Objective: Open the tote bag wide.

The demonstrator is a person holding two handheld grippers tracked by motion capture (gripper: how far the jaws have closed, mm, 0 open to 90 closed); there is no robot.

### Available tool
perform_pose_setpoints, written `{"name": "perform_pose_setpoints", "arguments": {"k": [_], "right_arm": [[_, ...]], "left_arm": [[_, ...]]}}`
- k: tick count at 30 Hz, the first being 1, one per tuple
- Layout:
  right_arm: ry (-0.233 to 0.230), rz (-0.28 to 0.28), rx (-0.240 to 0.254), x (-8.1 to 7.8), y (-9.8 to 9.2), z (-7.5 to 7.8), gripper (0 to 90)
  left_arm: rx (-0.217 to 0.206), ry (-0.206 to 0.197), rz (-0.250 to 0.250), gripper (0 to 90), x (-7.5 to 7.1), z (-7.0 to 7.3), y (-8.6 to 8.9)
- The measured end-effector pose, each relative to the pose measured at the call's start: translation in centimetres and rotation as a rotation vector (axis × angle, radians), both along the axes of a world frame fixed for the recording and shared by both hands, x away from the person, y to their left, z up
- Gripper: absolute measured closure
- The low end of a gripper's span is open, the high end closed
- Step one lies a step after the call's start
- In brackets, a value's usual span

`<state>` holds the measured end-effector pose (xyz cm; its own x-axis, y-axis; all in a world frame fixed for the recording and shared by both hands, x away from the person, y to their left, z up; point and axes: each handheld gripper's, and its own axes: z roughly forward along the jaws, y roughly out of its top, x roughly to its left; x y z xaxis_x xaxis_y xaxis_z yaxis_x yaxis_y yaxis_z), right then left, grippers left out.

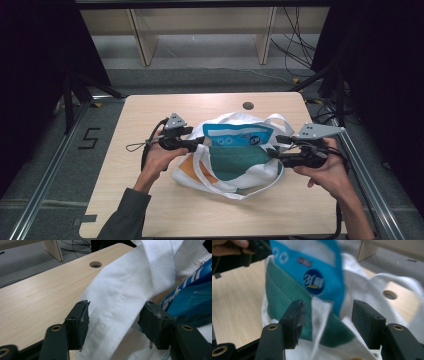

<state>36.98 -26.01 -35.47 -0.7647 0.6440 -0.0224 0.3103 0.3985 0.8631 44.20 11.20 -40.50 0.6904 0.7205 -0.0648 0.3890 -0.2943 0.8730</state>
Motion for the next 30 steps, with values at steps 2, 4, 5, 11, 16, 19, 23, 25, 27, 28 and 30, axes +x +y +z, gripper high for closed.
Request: {"name": "perform_pose_setpoints", "arguments": {"k": [2, 4, 5, 11, 16, 19, 23, 25, 27, 28, 30], "right_arm": [[0.037, 0.008, -0.012, 0.3, 0.8, -0.6, 49.4], [0.026, 0.050, -0.089, 0.7, 1.1, -1.1, 70.5], [0.011, 0.068, -0.131, 0.5, 1.1, -1.2, 77.0], [0.030, 0.160, -0.170, -2.1, 0.3, -1.8, 87.7], [0.125, 0.181, -0.227, -3.3, 0.8, -4.9, 88.5], [0.159, 0.166, -0.262, -3.1, 1.4, -7.3, 88.4], [0.231, 0.151, -0.325, -2.0, 2.2, -10.0, 88.4], [0.246, 0.140, -0.332, -1.7, 2.3, -10.9, 88.3], [0.276, 0.120, -0.310, -1.8, 2.1, -11.4, 88.2], [0.282, 0.116, -0.296, -1.8, 2.0, -11.5, 88.2], [0.288, 0.118, -0.285, -1.8, 1.7, -11.5, 87.1]], "left_arm": [[-0.007, 0.007, 0.001, 44.6, 0.5, -0.1, -0.1], [0.069, -0.030, -0.007, 62.8, 1.3, -0.1, -0.1], [0.069, -0.030, -0.007, 70.5, 1.3, -0.1, -0.1], [-0.039, 0.043, 0.062, 84.8, 4.3, -0.5, 0.4], [0.023, 0.134, 0.105, 84.4, 6.7, -2.6, 0.6], [0.041, 0.201, 0.119, 84.1, 7.7, -4.6, 0.5], [0.085, 0.279, 0.151, 83.6, 9.1, -7.7, -1.0], [0.117, 0.307, 0.141, 83.0, 9.3, -9.2, -1.5], [0.095, 0.324, 0.146, 81.3, 9.3, -9.9, -1.3], [0.087, 0.320, 0.147, 80.2, 9.2, -9.6, -1.1], [0.092, 0.287, 0.141, 75.6, 8.6, -8.7, -0.7]]}}
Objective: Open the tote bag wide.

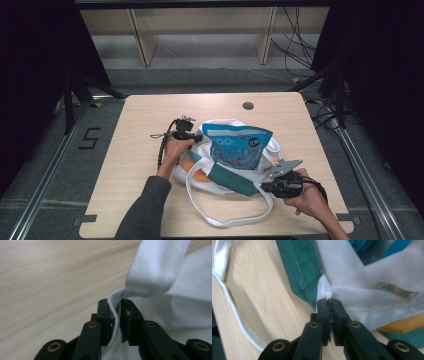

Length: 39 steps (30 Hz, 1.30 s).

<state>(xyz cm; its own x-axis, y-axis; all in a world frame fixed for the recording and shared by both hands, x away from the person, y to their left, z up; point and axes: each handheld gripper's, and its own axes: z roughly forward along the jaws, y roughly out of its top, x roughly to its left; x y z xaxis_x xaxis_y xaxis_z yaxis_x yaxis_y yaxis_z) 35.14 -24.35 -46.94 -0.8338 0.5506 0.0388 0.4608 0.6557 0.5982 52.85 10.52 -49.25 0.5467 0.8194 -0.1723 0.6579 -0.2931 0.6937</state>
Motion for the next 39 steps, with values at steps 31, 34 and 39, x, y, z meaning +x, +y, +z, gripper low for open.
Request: {"name": "perform_pose_setpoints", "arguments": {"k": [31, 34, 39], "right_arm": [[-0.150, -0.218, 0.097, 5.3, -1.6, 4.4, 51.4], [-0.144, -0.218, 0.063, 5.8, -1.2, 3.6, 60.6], [-0.135, -0.226, 0.050, 6.2, -1.4, 3.3, 80.9]], "left_arm": [[-0.086, -0.193, -0.316, 26.9, -13.7, 4.7, -2.4], [-0.034, -0.156, -0.296, 28.6, -14.3, 4.0, -2.7], [0.053, -0.101, -0.331, 36.0, -14.6, 2.1, -3.1]]}}
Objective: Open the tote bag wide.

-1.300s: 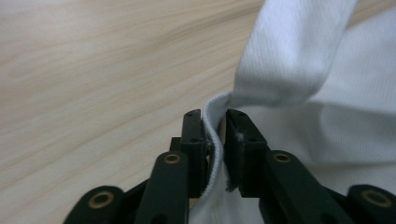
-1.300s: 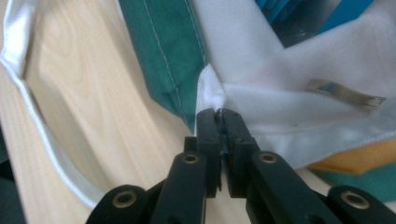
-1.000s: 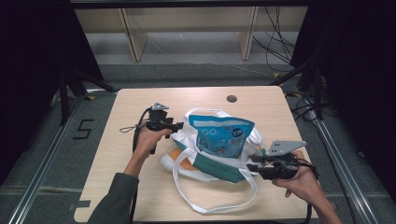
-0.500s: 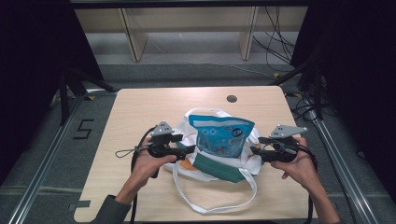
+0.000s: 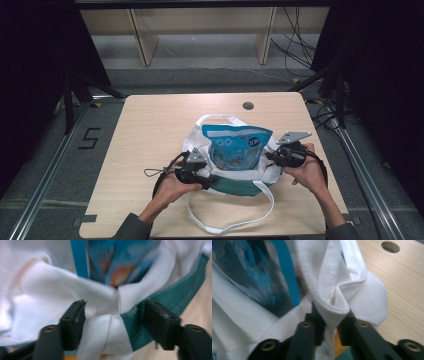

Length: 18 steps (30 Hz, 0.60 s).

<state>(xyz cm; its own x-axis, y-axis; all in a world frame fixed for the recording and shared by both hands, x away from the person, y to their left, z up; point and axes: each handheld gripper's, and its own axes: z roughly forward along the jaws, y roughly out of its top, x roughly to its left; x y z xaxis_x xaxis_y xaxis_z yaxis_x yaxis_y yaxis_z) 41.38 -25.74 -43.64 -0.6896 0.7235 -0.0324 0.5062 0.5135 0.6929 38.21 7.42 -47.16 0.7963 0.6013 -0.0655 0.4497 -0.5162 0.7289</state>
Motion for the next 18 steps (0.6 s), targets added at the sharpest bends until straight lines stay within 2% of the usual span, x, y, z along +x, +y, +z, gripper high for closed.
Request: {"name": "perform_pose_setpoints", "arguments": {"k": [2, 3, 4, 5, 6, 7, 8, 11, 12, 14, 15, 16, 17, 18], "right_arm": [[-0.019, -0.011, 0.021, -0.2, -0.2, 0.3, 84.2], [-0.039, -0.013, 0.013, -0.2, -0.4, 0.6, 84.9], [-0.072, -0.014, 0.009, -0.1, -0.6, 0.9, 85.5], [-0.052, -0.036, 0.020, -0.3, -0.6, 1.1, 85.7], [-0.104, -0.032, 0.019, 0.0, -1.0, 1.5, 85.9], [-0.098, -0.056, 0.035, 0.0, -1.0, 1.9, 86.1], [-0.125, -0.069, 0.049, 0.2, -1.1, 2.2, 86.3], [-0.153, -0.103, 0.071, 1.2, -1.3, 3.0, 86.4], [-0.160, -0.109, 0.063, 1.6, -1.3, 3.2, 86.4], [-0.165, -0.136, 0.081, 2.4, -1.1, 3.0, 86.4], [-0.166, -0.128, 0.064, 3.0, -1.1, 2.7, 86.4], [-0.123, -0.144, 0.045, 3.2, -0.9, 2.3, 86.4], [-0.123, -0.144, 0.045, 3.2, -0.9, 2.3, 86.4], [-0.095, -0.165, -0.040, 4.0, -0.3, 0.2, 86.6]], "left_arm": [[0.067, -0.023, -0.030, 46.0, -0.3, -0.8, -0.4], [0.067, -0.023, -0.030, 50.6, -0.3, -0.8, -0.4], [0.090, -0.037, -0.038, 55.8, -0.5, -1.0, -0.5], [0.108, -0.058, -0.053, 58.3, -1.0, -0.9, -0.5], [0.124, -0.071, -0.072, 60.9, -1.4, -0.9, -0.5], [0.124, -0.071, -0.072, 62.4, -1.4, -0.9, -0.5], [0.131, -0.072, -0.104, 63.4, -2.1, -0.7, -0.5], [0.140, -0.088, -0.149, 65.7, -3.5, -0.1, -0.5], [0.122, -0.088, -0.165, 66.1, -4.0, 0.2, -0.5], [0.121, -0.095, -0.182, 66.2, -4.6, 0.5, -0.4], [0.129, -0.092, -0.183, 66.2, -4.6, 0.2, -0.4], [0.124, -0.077, -0.171, 66.1, -4.3, -0.3, -0.6], [0.124, -0.077, -0.171, 66.1, -4.3, -0.3, -0.6], [0.123, -0.039, -0.162, 66.0, -3.7, -1.5, -0.9]]}}
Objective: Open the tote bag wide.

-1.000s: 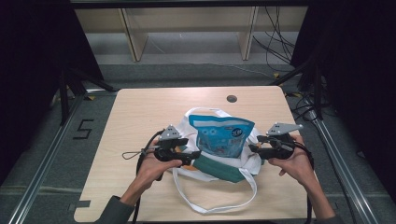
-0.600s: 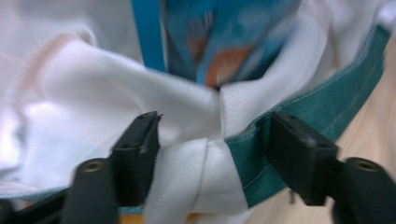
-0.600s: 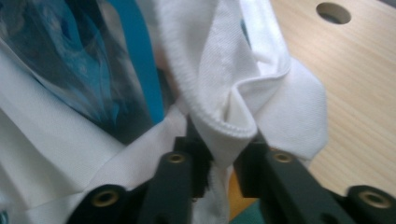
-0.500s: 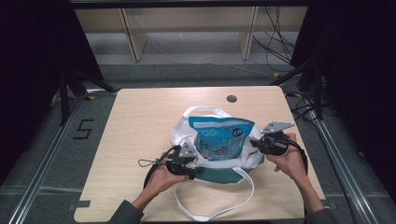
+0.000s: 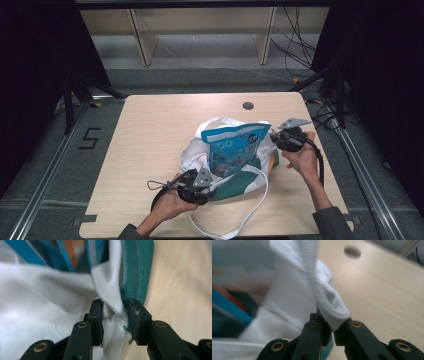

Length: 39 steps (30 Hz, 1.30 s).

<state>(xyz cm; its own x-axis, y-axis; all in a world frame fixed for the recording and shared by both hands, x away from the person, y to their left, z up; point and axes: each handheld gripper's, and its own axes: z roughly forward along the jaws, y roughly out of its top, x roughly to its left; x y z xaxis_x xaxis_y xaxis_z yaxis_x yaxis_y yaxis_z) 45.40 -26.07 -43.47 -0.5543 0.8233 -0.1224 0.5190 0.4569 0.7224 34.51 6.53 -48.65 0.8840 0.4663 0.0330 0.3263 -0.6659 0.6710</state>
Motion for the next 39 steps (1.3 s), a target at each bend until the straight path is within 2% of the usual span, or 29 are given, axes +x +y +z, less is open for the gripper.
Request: {"name": "perform_pose_setpoints", "arguments": {"k": [1, 2, 4, 5, 6, 8, 9, 10, 11, 12, 14, 16, 17, 18, 19, 20, 21, 22, 23, 24, 26, 28, 29, 30, 31, 33, 37, 38, 39], "right_arm": [[0.033, 0.011, -0.056, 0.5, 0.1, -1.3, 86.5], [0.079, 0.001, -0.071, 0.9, 0.1, -2.7, 86.6], [0.142, -0.009, -0.055, 1.3, 0.1, -5.0, 86.8], [0.142, -0.009, -0.055, 1.3, 0.1, -5.0, 86.8], [0.155, -0.009, -0.054, 1.3, 0.1, -5.1, 86.7], [0.166, -0.020, -0.044, 1.1, 0.1, -4.8, 84.7], [0.157, -0.015, -0.041, 1.2, -0.1, -4.8, 79.4], [0.124, -0.011, -0.034, 1.3, -0.5, -4.6, 69.4], [0.134, -0.039, -0.008, 1.1, -0.8, -4.0, 62.3], [0.141, -0.064, 0.026, 0.6, -1.1, -3.2, 59.5], [0.116, -0.049, 0.072, -0.3, -2.2, -1.6, 54.9], [0.117, -0.040, 0.130, -2.0, -2.9, 0.5, 53.4], [0.073, -0.022, 0.138, -2.7, -3.3, 1.3, 52.2], [0.075, -0.004, 0.164, -3.7, -3.4, 2.1, 51.5], [0.059, 0.031, 0.175, -4.5, -3.4, 2.7, 51.4], [0.067, 0.067, 0.193, -5.5, -3.2, 3.2, 51.0], [0.061, 0.100, 0.196, -6.4, -2.8, 3.4, 50.8], [0.080, 0.120, 0.207, -7.5, -2.1, 3.6, 50.6], [0.077, 0.158, 0.206, -8.2, -1.6, 3.6, 50.6], [0.087, 0.184, 0.206, -8.8, -0.9, 3.6, 50.3], [0.088, 0.232, 0.197, -9.5, 0.5, 3.3, 49.7], [0.070, 0.306, 0.177, -9.7, 2.2, 2.7, 48.9], [0.070, 0.306, 0.177, -9.7, 2.2, 2.7, 48.9], [0.063, 0.338, 0.172, -9.6, 2.7, 2.5, 48.6], [0.075, 0.367, 0.164, -9.4, 3.7, 2.1, 46.5], [0.072, 0.387, 0.158, -8.9, 5.0, 1.5, 46.2], [0.075, 0.425, 0.128, -7.5, 5.9, 0.6, 42.4], [0.137, 0.454, 0.079, -6.8, 6.2, -0.3, 41.2], [0.143, 0.458, 0.080, -6.8, 6.2, -0.6, 41.5]], "left_arm": [[0.005, -0.006, 0.000, 66.0, 0.3, -0.1, 0.0], [0.005, -0.004, -0.010, 65.9, 0.3, 0.0, 0.1], [-0.015, -0.003, 0.006, 65.4, 0.0, -0.1, 0.0], [-0.015, -0.003, 0.006, 65.0, 0.0, -0.1, 0.0], [0.013, -0.026, 0.007, 64.6, 0.0, 0.1, 0.1], [0.000, -0.027, 0.006, 62.6, 0.0, 0.4, 0.3], [-0.004, -0.025, 0.004, 59.6, -0.1, 0.8, 0.5], [-0.012, -0.028, 0.008, 55.3, -0.1, 1.4, 0.8], [-0.058, -0.015, 0.016, 51.1, -0.3, 2.0, 1.1], [-0.075, -0.017, 0.011, 46.8, -0.2, 2.6, 1.5], [-0.170, -0.015, 0.035, 42.0, 0.0, 4.6, 2.6], [-0.232, -0.027, 0.070, 39.1, 0.4, 6.4, 3.7], [-0.232, -0.027, 0.070, 39.6, 0.4, 6.4, 3.7], [-0.221, -0.098, 0.117, 39.5, 1.1, 8.0, 4.5], [-0.205, -0.111, 0.151, 39.6, 1.7, 8.7, 4.9], [-0.195, -0.135, 0.179, 39.7, 2.3, 9.1, 5.0], [-0.187, -0.156, 0.183, 40.0, 3.1, 9.3, 5.0], [-0.176, -0.185, 0.204, 40.0, 4.0, 9.4, 4.9], [-0.165, -0.188, 0.238, 39.6, 4.8, 9.3, 4.7], [-0.134, -0.210, 0.241, 38.9, 5.8, 9.1, 4.6], [-0.122, -0.207, 0.277, 38.6, 7.7, 8.6, 4.3], [-0.148, -0.191, 0.299, 38.1, 9.3, 7.8, 3.9], [-0.148, -0.191, 0.299, 38.7, 9.3, 7.8, 3.9], [-0.176, -0.177, 0.324, 38.7, 10.2, 7.3, 3.6], [-0.180, -0.171, 0.333, 40.1, 10.7, 7.2, 3.6], [-0.210, -0.123, 0.323, 45.1, 12.1, 6.7, 3.5], [-0.214, -0.104, 0.322, 58.0, 13.3, 6.3, 3.3], [-0.210, -0.093, 0.314, 61.1, 14.0, 5.9, 3.2], [-0.200, -0.094, 0.310, 62.6, 14.4, 5.7, 3.2]]}}
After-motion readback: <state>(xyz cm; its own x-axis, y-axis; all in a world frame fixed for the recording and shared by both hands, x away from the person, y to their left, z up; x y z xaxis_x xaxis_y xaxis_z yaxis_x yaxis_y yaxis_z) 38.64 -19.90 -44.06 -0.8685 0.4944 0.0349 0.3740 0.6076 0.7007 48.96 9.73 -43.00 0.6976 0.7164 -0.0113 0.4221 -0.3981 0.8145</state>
